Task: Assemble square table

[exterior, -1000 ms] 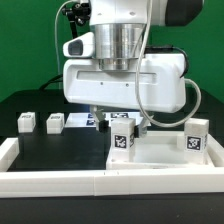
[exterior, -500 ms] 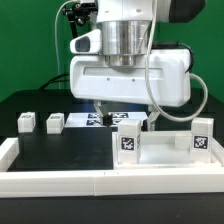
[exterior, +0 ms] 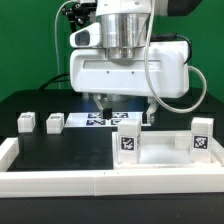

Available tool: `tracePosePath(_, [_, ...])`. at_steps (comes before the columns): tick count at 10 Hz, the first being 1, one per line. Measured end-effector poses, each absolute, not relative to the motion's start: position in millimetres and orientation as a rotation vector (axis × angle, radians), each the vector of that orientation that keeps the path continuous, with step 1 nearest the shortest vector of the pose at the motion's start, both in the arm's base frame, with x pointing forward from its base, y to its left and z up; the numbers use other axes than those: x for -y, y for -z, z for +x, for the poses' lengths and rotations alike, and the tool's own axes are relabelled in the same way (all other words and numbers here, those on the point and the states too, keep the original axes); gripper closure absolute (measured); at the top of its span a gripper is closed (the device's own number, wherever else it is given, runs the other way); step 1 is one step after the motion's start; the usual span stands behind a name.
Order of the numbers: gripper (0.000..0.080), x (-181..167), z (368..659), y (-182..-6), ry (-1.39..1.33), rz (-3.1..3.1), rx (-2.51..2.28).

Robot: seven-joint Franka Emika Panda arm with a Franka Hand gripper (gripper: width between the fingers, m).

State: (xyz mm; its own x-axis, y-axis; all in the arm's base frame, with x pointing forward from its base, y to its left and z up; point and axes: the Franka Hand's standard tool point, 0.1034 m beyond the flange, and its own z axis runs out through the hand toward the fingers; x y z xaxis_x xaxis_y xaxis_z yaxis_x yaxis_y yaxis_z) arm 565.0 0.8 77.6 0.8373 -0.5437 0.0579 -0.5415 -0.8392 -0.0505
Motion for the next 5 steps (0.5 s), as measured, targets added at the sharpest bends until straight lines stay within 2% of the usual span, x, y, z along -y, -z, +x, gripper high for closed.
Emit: tracePosePath(5, [0.0150,20.5,543.1,-57.9,0.101,-3.129,-0.296])
